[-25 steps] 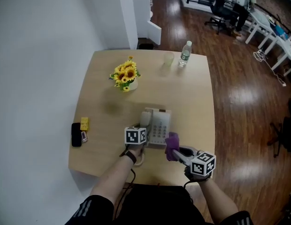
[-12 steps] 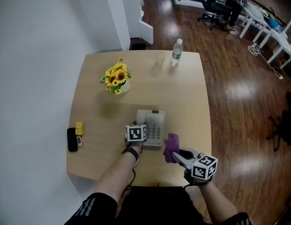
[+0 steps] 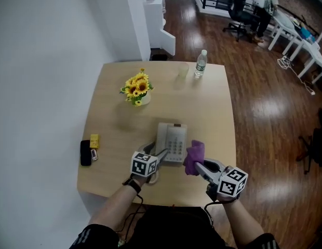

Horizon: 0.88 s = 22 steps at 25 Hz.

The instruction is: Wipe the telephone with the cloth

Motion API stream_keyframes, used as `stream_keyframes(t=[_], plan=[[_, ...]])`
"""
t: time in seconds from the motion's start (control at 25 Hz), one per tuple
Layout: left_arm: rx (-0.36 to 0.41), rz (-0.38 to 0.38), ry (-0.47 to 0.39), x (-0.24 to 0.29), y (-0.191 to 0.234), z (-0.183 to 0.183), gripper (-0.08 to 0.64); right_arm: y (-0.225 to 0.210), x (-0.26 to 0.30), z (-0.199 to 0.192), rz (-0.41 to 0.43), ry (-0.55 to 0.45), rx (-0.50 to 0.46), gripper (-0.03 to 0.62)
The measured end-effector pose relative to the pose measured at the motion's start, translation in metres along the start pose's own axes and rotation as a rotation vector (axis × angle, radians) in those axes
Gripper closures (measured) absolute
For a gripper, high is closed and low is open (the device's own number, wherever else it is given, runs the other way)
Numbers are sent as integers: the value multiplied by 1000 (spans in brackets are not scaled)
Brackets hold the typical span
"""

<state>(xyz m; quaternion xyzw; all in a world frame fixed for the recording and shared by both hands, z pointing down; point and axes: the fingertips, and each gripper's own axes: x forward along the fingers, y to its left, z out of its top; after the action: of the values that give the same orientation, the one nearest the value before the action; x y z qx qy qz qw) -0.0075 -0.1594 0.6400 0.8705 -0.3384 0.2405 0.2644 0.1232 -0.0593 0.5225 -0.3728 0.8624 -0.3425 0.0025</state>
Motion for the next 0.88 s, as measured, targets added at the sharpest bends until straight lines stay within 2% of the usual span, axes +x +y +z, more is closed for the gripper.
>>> stream_keyframes(t=[0.12,0.2,0.36,0.52,0.64,0.88], plan=[[-12,-148,-86,-59,-33,-4,275,20,-6,13,15,-39,-39,522],[-7,-189,-140,-99,-45,-9,272,35,-12,18,17,-57,-65,522],[4,-204,-234,-172,-54,-13,272,68,-24,14,13,-82,-112,522],[15,-188,-323,-227,-54,-15,272,100,-34,2,-1,-106,-155,522],[61,-197,-357,-254,-65,-16,272,118,-44,-8,-14,-117,-169,522],[90,-244,-430,-284,-91,-8,272,148,-63,-16,-36,-144,-208,522]])
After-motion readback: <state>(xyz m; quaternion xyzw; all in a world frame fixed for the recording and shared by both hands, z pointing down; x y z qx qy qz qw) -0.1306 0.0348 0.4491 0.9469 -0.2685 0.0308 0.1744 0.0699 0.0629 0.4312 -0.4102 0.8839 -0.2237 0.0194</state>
